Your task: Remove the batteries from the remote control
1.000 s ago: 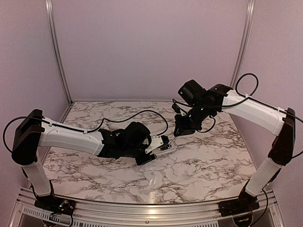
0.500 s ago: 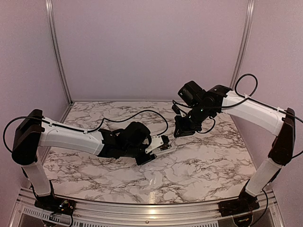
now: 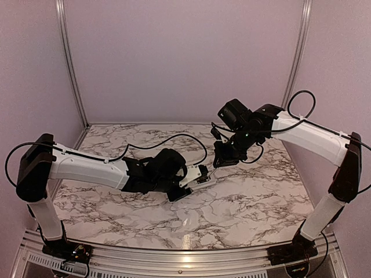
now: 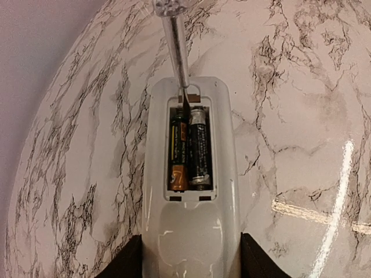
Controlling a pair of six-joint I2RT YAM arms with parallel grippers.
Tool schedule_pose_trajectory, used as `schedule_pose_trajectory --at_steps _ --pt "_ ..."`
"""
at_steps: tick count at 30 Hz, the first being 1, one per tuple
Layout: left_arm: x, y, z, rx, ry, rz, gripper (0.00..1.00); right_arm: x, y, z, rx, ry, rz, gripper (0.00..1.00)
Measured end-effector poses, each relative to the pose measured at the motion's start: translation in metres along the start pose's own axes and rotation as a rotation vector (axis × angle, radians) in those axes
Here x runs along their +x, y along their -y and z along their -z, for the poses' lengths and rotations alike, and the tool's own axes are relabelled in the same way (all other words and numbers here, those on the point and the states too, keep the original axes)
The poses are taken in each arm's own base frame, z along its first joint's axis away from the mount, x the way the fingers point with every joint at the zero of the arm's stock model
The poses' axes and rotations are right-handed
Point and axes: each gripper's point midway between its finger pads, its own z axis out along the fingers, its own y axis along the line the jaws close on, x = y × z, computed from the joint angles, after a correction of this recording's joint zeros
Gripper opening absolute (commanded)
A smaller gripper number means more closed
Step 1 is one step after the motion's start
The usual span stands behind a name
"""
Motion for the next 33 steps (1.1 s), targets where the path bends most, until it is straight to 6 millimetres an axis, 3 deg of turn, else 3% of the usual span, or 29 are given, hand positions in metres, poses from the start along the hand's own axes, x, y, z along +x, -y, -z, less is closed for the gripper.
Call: schedule_pose_trajectory --at_steps 25,33 --pt "-0.0064 -0.0012 -0.0058 -0.006 -0.007 0.008 0.00 -0.0072 0.0046 0.0002 0.031 0.035 0.006 0.00" --pt "-0.0009 0.0001 -0.0062 -0.003 -0.029 0.007 0.00 -0.0034 0.0051 -0.0091 0.019 0.028 0.009 0.00"
